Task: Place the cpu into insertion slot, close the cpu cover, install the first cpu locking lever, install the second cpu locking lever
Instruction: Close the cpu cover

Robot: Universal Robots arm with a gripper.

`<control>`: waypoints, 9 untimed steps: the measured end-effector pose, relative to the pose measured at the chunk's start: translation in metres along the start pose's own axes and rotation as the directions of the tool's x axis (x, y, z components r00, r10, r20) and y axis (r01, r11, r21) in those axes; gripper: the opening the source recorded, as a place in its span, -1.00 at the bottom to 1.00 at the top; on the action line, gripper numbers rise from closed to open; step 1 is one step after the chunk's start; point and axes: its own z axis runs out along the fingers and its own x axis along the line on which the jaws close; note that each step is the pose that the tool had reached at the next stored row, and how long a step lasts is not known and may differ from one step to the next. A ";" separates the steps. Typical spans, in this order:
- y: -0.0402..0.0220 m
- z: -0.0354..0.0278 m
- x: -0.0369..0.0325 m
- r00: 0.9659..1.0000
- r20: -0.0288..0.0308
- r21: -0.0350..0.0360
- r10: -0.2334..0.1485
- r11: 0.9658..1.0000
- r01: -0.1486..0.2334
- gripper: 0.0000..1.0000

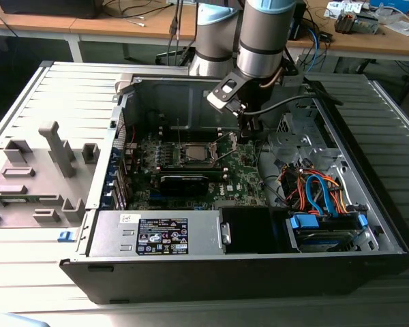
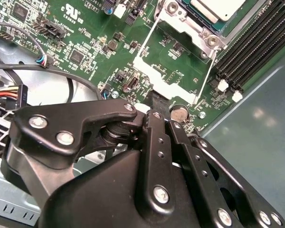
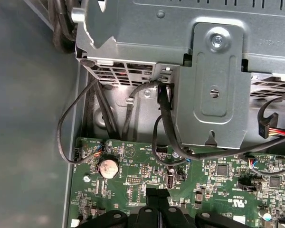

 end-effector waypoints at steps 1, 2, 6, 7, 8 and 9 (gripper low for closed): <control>0.0000 0.0012 0.0000 1.000 0.000 0.000 0.000 1.000 0.000 -0.79; 0.0000 0.0020 0.0000 1.000 0.000 0.000 0.000 1.000 0.000 -0.79; -0.0022 0.0025 0.0002 1.000 0.000 0.000 0.000 1.000 0.000 -0.79; -0.0033 0.0024 0.0003 1.000 0.000 0.000 0.000 1.000 0.000 -0.79; -0.0044 0.0024 0.0004 1.000 0.000 0.000 0.000 1.000 0.000 -0.79; -0.0052 0.0024 0.0005 1.000 0.000 0.000 0.000 1.000 0.000 -0.79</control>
